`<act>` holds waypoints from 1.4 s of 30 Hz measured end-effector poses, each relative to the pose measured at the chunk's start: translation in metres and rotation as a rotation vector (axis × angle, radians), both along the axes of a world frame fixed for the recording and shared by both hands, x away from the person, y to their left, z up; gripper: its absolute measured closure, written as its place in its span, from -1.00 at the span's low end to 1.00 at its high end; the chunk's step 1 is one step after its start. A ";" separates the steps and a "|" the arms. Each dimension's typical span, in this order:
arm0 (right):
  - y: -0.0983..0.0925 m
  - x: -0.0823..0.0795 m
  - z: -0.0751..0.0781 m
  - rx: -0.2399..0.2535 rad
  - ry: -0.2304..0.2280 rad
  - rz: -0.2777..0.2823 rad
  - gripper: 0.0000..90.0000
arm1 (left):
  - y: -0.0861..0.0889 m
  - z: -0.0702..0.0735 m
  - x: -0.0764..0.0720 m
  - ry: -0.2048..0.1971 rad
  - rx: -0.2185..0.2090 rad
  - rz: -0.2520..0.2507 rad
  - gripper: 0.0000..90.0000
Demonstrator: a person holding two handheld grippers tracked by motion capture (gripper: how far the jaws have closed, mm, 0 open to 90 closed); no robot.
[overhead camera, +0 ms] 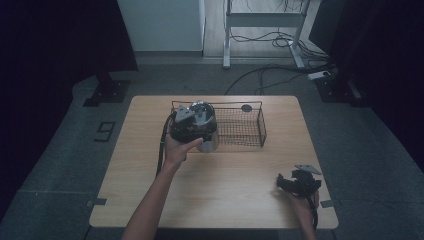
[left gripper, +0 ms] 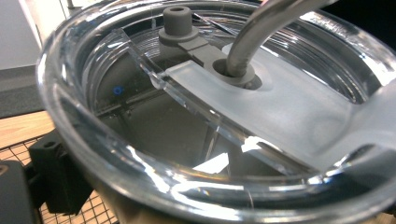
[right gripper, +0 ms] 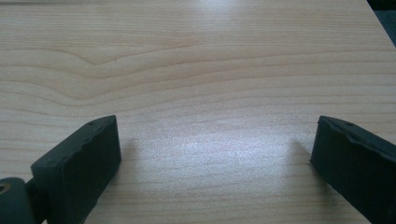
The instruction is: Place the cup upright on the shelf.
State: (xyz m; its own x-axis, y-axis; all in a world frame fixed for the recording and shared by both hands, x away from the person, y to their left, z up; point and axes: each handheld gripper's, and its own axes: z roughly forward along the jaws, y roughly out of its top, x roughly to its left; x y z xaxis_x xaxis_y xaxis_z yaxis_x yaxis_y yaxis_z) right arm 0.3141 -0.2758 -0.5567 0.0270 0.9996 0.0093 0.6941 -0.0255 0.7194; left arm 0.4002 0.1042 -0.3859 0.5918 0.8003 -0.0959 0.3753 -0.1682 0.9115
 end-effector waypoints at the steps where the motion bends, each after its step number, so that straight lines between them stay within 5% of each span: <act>1: 0.000 0.000 0.000 0.000 0.000 0.000 -0.97 | 0.000 0.000 0.000 0.000 0.000 0.000 -0.91; 42: 0.000 0.000 0.000 0.001 -0.002 -0.001 -0.97 | -0.011 0.021 0.040 -0.037 0.023 0.033 -0.91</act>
State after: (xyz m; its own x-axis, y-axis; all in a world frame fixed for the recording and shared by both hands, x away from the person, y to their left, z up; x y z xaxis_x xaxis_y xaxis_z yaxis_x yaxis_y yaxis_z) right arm 0.3142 -0.2758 -0.5569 0.0281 0.9996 0.0103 0.6925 -0.0269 0.7209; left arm 0.4402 0.0937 -0.3653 0.5681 0.8211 -0.0559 0.3475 -0.1777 0.9207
